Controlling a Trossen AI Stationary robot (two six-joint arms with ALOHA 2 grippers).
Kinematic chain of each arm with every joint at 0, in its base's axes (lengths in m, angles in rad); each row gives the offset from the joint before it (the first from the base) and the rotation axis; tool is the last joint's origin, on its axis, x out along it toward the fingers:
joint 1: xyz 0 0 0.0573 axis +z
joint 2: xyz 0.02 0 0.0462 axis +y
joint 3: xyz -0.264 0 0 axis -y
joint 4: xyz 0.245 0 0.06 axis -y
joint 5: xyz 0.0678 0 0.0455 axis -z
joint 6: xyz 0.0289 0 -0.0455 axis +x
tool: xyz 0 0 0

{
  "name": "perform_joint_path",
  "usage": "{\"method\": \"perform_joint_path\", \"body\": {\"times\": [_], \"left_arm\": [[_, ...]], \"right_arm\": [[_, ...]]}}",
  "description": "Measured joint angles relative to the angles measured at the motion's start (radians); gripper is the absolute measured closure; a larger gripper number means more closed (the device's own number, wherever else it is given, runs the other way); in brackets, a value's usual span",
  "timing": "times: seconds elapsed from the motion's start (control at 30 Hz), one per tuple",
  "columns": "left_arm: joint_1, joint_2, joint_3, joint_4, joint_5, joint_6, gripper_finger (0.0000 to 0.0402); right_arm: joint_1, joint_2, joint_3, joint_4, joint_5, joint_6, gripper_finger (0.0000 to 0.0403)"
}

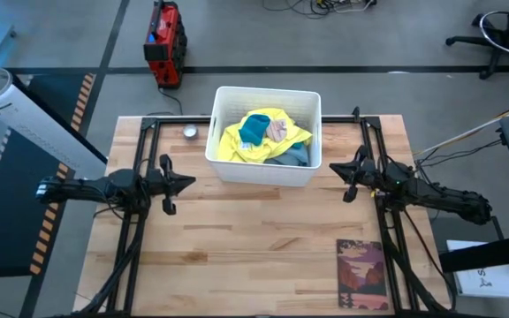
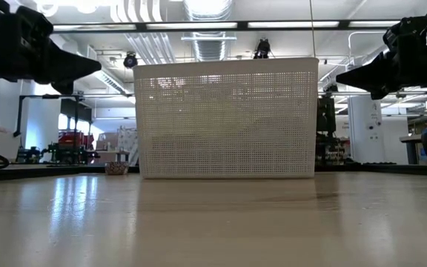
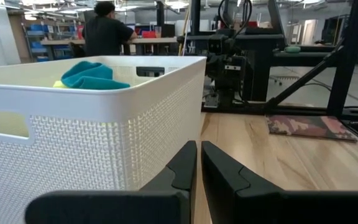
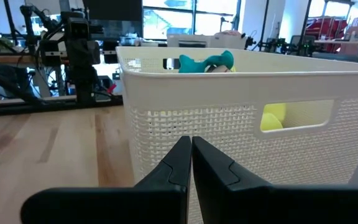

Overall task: Sort clothes
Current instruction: Return to Home Position

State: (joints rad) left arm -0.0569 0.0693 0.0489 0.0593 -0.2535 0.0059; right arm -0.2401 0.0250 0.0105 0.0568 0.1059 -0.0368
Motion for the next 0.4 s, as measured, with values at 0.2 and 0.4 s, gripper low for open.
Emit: {"method": "perform_joint_path", "body": {"times": [0.2, 0.4], "left_arm": [[0.000, 0.031, 0.000, 0.000, 0.000, 0.000, 0.0390], [0.000, 0.067, 0.001, 0.000, 0.000, 0.000, 0.0390]], "right_arm": [[0.000, 0.000, 0.000, 0.000, 0.000, 0.000, 0.0403], [0.000, 0.000, 0.000, 0.000, 0.000, 0.000, 0.0403]]}}
